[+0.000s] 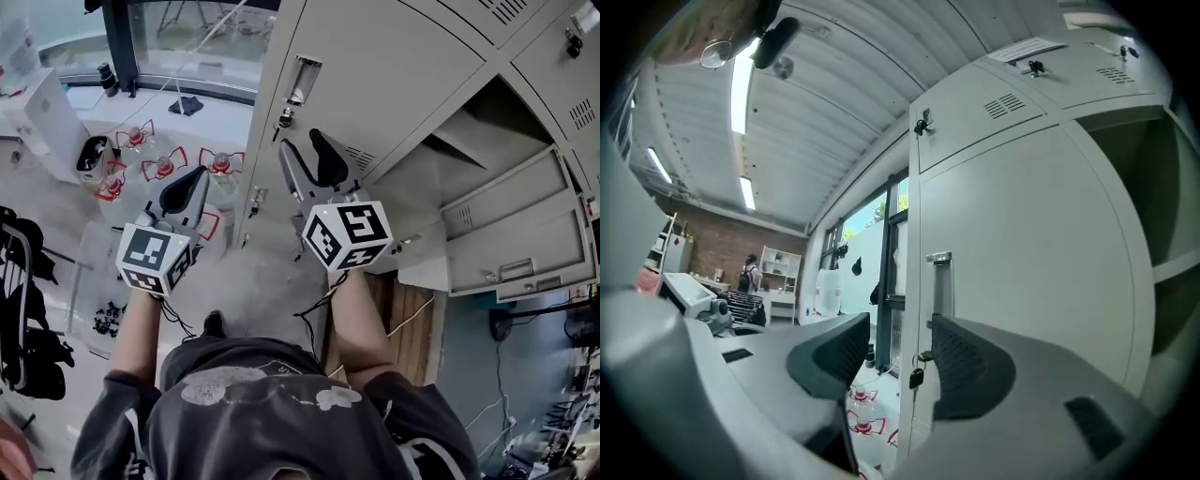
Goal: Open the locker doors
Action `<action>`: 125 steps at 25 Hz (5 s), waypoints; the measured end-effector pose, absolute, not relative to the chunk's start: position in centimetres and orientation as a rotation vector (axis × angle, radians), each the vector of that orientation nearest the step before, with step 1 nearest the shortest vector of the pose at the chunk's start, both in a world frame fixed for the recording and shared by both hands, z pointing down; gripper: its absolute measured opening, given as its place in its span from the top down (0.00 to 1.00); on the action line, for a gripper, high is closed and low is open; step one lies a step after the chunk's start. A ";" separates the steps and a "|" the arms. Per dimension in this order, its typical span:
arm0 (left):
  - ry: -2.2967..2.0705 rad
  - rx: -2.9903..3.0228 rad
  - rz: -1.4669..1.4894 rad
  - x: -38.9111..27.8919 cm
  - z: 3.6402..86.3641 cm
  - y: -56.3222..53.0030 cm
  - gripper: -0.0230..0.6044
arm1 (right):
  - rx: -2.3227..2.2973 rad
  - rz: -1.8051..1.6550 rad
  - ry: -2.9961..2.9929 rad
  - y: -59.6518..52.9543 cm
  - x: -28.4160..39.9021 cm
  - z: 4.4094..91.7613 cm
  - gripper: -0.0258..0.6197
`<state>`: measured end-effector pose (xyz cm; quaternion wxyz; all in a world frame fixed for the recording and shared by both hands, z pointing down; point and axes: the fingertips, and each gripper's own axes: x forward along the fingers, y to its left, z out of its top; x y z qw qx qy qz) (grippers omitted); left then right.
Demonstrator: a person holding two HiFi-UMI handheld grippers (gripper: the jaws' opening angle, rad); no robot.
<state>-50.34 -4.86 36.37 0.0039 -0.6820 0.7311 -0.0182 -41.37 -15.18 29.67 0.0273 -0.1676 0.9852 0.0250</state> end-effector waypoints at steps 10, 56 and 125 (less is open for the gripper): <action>2.212 -2.219 -0.029 -54.9 36.5 -6.0 0.95 | -0.620 0.060 2.984 -17.5 -47.3 28.1 0.51; 2.048 -2.404 0.015 -55.4 37.7 -5.4 0.95 | -1.077 0.062 3.022 -17.2 -46.2 27.0 0.76; 1.855 -2.524 -0.050 -26.6 36.0 -4.6 0.95 | -1.001 0.047 2.963 -11.7 -14.7 27.7 0.85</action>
